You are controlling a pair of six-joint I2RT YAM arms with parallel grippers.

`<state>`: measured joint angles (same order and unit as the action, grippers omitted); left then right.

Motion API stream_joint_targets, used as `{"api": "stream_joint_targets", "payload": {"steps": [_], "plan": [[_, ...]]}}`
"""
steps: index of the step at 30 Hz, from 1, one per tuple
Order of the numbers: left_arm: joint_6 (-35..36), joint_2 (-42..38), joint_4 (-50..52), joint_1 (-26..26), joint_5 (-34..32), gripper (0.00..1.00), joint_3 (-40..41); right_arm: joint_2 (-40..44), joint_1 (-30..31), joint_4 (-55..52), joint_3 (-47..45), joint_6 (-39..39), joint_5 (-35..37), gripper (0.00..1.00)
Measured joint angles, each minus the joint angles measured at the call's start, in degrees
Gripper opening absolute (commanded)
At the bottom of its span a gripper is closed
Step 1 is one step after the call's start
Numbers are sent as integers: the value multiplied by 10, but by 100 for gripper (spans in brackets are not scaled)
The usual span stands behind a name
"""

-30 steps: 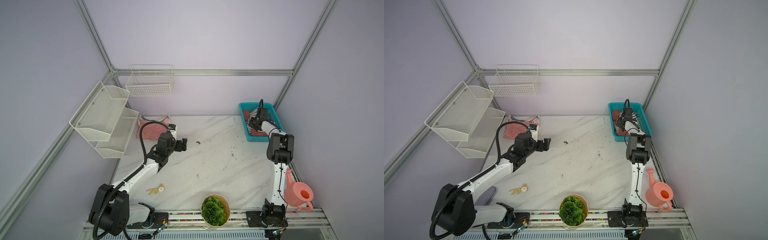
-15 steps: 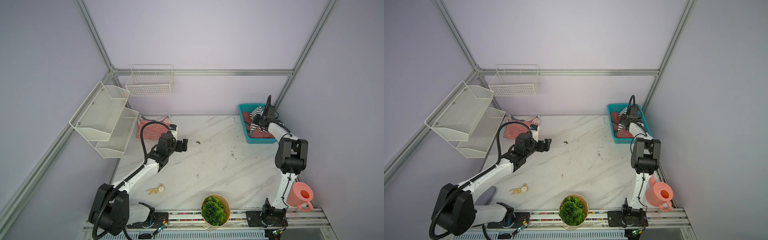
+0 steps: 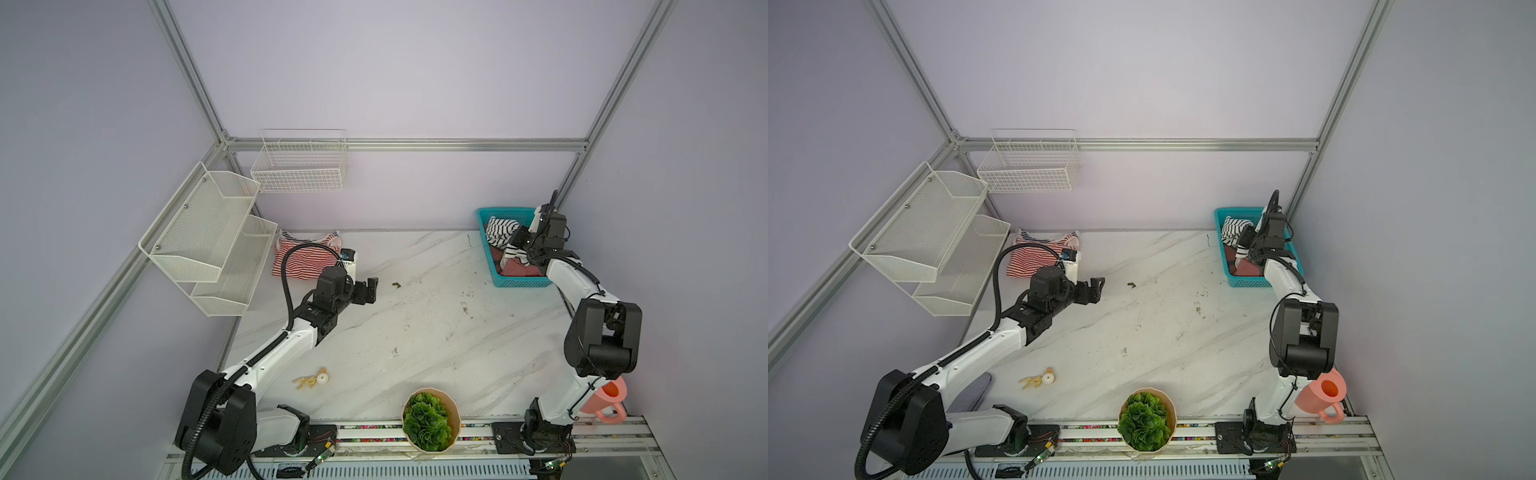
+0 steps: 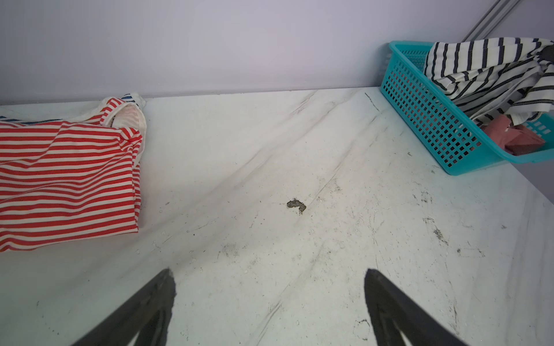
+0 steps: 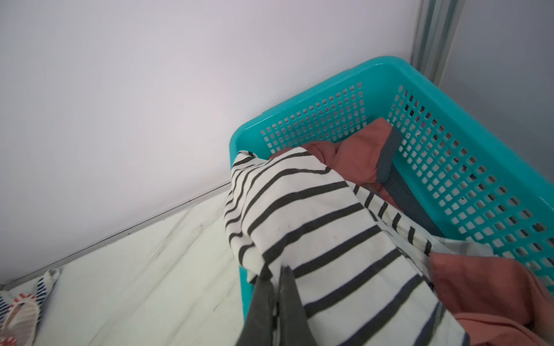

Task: Fold and stack tank tops
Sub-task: Pick up the tank top from the basket, then place the tank top at the center of the table.

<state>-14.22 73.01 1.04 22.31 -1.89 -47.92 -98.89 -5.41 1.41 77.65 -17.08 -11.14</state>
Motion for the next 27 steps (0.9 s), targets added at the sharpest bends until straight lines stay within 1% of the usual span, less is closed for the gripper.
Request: {"api": "stream_joint_targets", "payload": {"steps": [5, 8, 12, 16, 20, 23, 27], "plan": [[-3, -15, -2, 2, 5, 97, 0, 101, 9, 56, -41, -24, -56, 0], [-8, -16, -5, 5, 10, 97, 0, 149, 24, 88, -39, -35, -87, 0], [-16, -18, -5, 10, 16, 96, 0, 181, 51, 104, -18, -42, -119, 0], [-17, -30, -5, 15, 17, 96, 0, 184, 94, 97, 10, -39, -130, 0], [-18, -54, -5, 19, 17, 96, 0, 176, 140, 86, 20, -39, -144, 0], [-18, -71, -7, 20, 17, 96, 0, 153, 174, 68, 25, -37, -146, 0], [-17, -86, -7, 22, 16, 96, 0, 107, 226, 31, 25, -30, -120, 0]]}}
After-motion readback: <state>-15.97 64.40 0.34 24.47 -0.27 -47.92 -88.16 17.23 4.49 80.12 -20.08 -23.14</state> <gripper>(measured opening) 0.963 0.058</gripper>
